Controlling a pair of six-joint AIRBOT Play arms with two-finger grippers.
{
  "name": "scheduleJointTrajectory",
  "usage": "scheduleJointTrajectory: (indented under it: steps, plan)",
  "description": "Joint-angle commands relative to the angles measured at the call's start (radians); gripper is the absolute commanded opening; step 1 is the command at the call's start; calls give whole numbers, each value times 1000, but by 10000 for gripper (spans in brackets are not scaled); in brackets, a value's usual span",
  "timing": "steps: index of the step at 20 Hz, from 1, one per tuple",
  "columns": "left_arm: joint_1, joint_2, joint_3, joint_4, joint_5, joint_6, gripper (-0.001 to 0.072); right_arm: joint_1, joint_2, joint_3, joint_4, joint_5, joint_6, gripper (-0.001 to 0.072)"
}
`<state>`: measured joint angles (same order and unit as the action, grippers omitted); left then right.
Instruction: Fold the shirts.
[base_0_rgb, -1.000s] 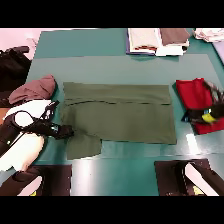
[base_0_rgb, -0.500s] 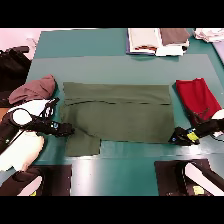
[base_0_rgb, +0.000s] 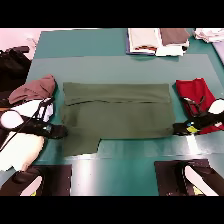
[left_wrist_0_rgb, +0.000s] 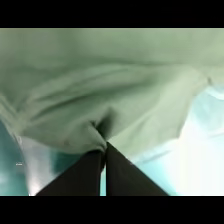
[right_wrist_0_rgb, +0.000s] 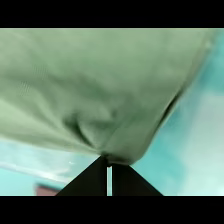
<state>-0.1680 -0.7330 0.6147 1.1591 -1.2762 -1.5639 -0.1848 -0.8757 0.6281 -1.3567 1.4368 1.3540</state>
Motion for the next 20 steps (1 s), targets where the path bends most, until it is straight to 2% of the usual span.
scheduleJointTrajectory:
  steps: [1,4,7,11,15,20]
  plan:
    - [0,148,6,-2,-181,-64,28,17,120,61,-123,167,9,17]
    - [0,216,7,-47,-266,-86,29,17,212,62,-156,211,9,17]
    - [0,179,34,-37,-199,-83,29,17,215,65,-161,168,10,17]
    - [0,20,141,-11,-30,-6,29,18,47,176,-127,122,10,16]
    - [0,-121,218,4,7,37,29,18,-105,330,-127,130,8,16]
    - [3,-230,343,139,163,19,29,18,-277,553,-22,43,10,15]
